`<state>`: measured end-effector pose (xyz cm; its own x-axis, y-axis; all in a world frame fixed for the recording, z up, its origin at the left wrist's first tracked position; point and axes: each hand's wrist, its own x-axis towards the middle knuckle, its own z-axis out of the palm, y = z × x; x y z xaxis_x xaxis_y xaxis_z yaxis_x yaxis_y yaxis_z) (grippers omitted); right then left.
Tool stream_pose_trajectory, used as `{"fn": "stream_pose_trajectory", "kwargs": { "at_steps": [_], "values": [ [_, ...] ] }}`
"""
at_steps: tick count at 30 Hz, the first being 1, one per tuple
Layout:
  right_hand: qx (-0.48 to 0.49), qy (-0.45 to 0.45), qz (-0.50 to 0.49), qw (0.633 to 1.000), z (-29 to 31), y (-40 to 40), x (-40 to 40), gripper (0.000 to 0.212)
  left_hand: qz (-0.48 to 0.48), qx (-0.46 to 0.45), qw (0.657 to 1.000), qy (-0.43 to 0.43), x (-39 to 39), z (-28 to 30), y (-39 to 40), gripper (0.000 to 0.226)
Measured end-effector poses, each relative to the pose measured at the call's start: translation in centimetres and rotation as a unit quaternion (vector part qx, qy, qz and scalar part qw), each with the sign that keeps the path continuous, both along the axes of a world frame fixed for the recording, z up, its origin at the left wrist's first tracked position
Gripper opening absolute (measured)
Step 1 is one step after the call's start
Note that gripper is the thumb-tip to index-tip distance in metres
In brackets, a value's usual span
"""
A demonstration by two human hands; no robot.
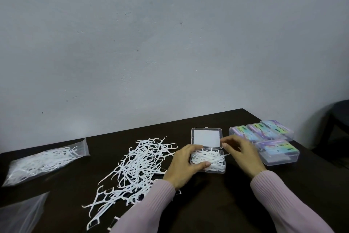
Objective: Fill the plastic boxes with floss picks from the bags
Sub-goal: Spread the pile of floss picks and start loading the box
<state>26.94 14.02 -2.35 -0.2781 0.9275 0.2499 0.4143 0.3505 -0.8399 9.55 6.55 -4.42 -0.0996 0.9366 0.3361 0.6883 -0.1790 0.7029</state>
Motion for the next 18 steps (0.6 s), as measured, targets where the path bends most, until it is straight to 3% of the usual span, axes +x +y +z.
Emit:
{"fn": "stream_pose_trajectory", "kwargs": {
  "at_steps": [7,12,18],
  "values": [
    [-0.031,-0.006,-0.030,0.999,-0.5,-0.6,0.3,0.014,0.003,0.007,1.000,-0.009,0.3,0.0,-0.2,0.038],
    [-0.070,-0.025,-0.030,0.997,-0.6,-0.6,0.8,0.017,0.041,0.025,0.999,0.018,0.3,-0.3,-0.2,0.043],
    [-0.056,-0.007,-0.027,0.998,-0.2,-1.3,0.9,0.017,0.074,0.008,0.996,-0.048,0.7,-0.5,-0.3,0.040]
  ]
}}
